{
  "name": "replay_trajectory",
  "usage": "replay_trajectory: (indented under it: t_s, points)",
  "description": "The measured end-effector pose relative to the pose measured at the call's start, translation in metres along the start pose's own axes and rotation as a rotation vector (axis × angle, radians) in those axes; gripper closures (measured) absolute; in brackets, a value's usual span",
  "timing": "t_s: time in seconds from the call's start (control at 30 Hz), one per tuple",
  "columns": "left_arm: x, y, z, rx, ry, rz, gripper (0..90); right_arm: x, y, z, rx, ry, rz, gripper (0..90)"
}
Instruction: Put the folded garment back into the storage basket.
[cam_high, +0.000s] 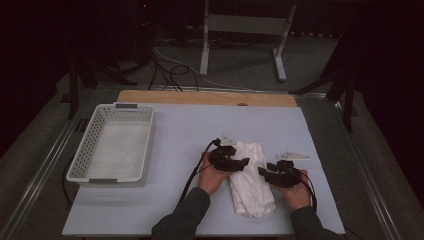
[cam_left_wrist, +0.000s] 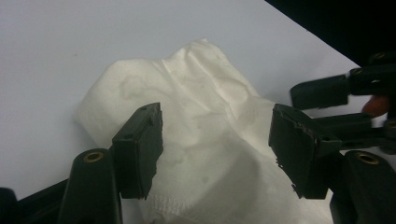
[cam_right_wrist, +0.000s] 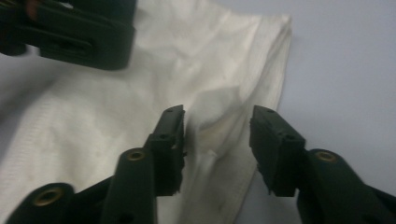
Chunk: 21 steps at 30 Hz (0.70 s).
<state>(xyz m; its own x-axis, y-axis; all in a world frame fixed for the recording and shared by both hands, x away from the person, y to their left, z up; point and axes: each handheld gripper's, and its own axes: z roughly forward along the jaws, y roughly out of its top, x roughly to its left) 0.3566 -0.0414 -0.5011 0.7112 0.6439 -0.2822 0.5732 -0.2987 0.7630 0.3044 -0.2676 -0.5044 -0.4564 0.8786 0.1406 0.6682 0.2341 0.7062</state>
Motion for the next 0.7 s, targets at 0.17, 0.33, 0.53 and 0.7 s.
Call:
replay_trajectory:
  t_s: [0.17, 0.33, 0.53, 0.7]
  points:
    - [-0.001, -0.001, 0.0, 0.003, 0.0, 0.005, 36.0, 0.0, 0.0, 0.007, 0.043, 0.023, 0.02, 68.2]
    - [-0.001, -0.001, 0.001, 0.004, -0.001, 0.006, 36.0, 0.002, 0.0, 0.006, 0.051, 0.029, 0.015, 82.6]
    - [-0.003, -0.002, 0.002, 0.01, 0.001, 0.015, 36.0, 0.003, 0.0, -0.003, 0.032, 0.023, 0.003, 86.3]
    - [-0.004, -0.003, 0.003, 0.018, 0.008, 0.022, 36.1, 0.002, 0.0, -0.011, 0.009, 0.009, 0.005, 86.5]
